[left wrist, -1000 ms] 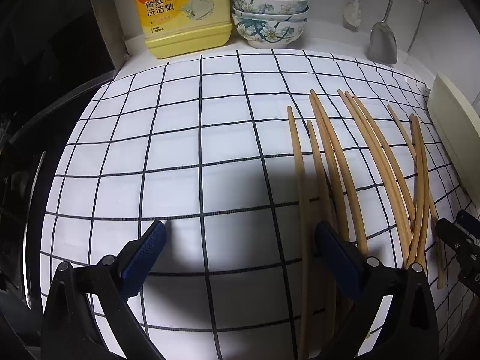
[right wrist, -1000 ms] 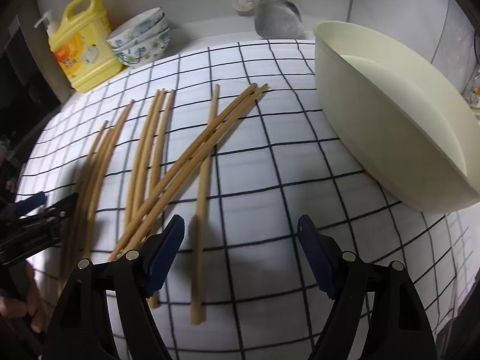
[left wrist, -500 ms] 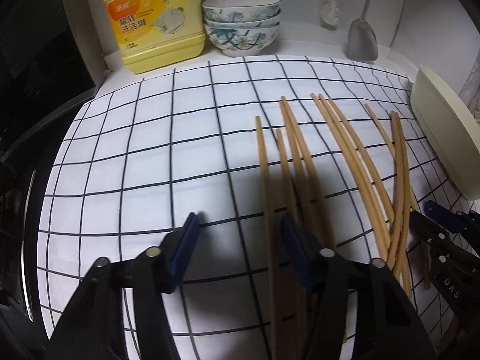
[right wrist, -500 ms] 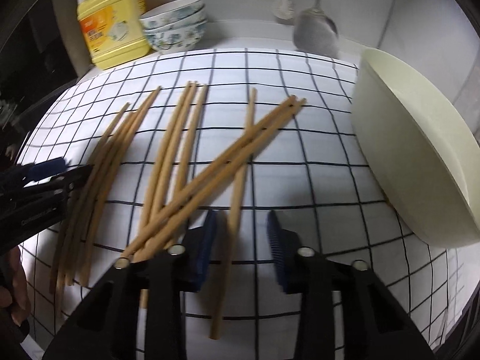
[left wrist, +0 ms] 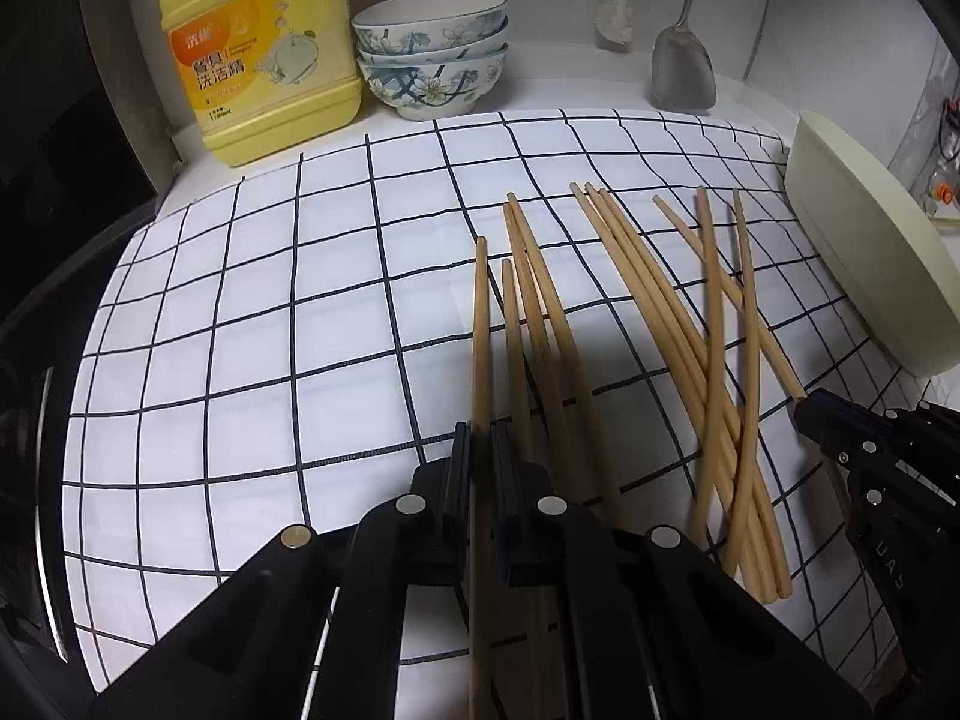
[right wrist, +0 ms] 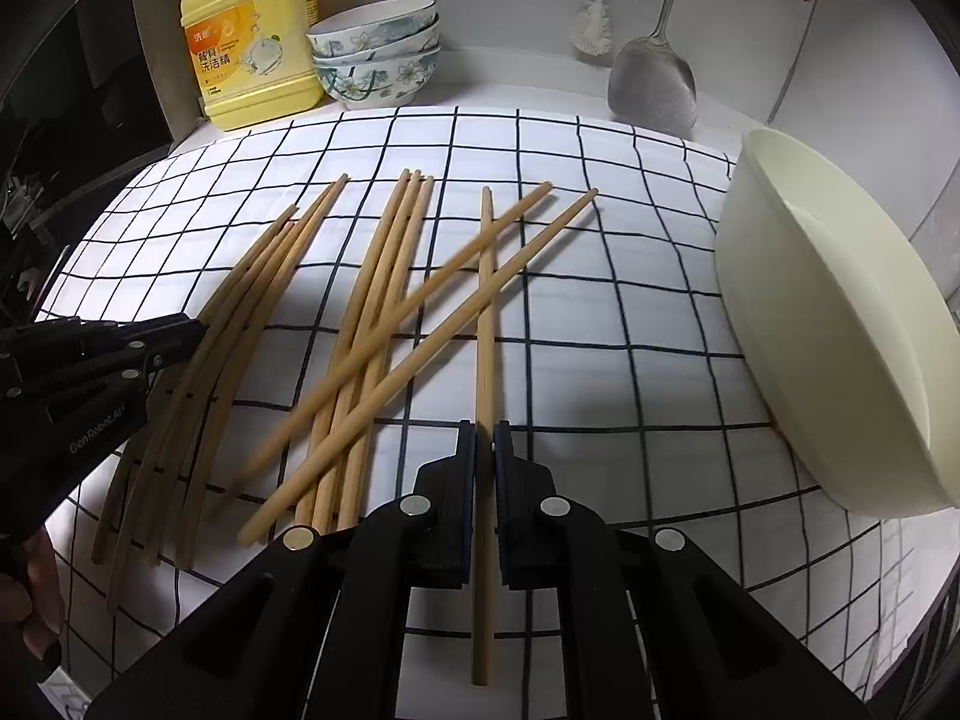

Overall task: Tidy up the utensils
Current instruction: 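Lift the chopstick with the right tool and carry it over the cream basin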

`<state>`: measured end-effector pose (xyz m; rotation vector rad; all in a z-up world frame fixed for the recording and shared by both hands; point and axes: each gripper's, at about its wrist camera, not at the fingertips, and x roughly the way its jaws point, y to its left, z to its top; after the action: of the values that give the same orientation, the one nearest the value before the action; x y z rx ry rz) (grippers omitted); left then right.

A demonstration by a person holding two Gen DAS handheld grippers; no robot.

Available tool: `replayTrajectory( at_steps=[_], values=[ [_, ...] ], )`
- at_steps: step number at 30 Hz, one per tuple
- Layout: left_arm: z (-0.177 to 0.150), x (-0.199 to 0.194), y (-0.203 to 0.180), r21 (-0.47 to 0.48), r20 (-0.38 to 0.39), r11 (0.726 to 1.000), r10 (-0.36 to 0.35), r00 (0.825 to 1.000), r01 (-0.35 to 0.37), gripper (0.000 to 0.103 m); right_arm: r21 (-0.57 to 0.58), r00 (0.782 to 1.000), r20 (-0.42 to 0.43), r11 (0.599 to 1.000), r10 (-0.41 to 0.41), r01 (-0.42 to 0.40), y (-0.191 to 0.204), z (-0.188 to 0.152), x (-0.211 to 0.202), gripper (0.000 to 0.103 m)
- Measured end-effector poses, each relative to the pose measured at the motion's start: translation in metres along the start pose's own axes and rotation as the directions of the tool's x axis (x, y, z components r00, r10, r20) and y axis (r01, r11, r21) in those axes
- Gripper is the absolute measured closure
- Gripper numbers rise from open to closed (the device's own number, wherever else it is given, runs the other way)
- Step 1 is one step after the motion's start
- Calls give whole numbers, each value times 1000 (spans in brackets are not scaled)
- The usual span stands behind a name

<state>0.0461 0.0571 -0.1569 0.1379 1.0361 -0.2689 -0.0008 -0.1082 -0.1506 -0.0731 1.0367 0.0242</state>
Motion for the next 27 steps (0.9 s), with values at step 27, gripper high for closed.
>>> replayTrajectory(
  at_steps=[27],
  values=[
    [4,-18,8,-15,3,999,-32,999,32,96,62,999,19,997,-38,36,-17,-8,-35,97]
  ],
)
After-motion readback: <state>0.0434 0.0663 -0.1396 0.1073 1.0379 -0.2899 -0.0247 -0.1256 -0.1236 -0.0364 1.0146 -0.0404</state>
